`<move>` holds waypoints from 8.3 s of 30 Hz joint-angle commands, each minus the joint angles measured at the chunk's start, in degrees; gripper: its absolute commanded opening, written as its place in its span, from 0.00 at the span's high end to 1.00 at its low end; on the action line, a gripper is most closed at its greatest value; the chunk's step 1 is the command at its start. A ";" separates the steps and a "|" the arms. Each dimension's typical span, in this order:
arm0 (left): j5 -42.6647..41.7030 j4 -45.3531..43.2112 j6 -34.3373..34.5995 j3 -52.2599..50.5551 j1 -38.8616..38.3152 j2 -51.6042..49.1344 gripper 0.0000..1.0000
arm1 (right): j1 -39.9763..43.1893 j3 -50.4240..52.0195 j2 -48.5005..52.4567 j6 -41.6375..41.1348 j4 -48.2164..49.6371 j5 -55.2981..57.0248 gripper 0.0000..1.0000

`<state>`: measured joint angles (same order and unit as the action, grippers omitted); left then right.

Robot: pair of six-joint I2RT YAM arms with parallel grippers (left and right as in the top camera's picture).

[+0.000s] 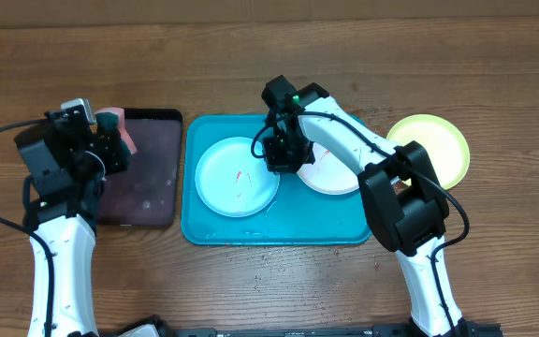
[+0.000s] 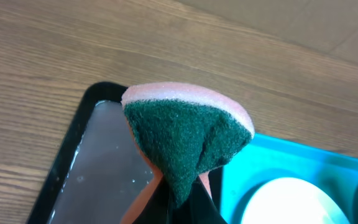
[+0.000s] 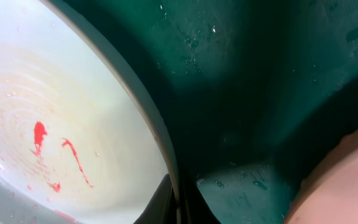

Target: Clean dirty plates on tray and stack at the side

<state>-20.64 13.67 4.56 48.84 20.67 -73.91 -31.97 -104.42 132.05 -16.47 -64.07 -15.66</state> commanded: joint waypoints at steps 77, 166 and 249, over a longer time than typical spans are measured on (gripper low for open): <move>8.02 20.20 1.27 13.79 -33.86 -33.33 0.96 | -1.36 2.23 -1.09 -3.30 6.56 -3.98 0.96; 20.50 21.79 -7.80 18.82 -14.56 -29.33 0.92 | -8.37 -2.49 -16.65 3.43 3.58 52.22 0.96; 26.97 24.65 -4.37 20.74 -14.29 -32.59 0.96 | -19.30 -2.49 -16.68 2.80 8.07 77.37 0.96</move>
<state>3.60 37.45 -1.17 67.33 5.78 -108.81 -51.13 -105.82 116.53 -13.23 -56.58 60.84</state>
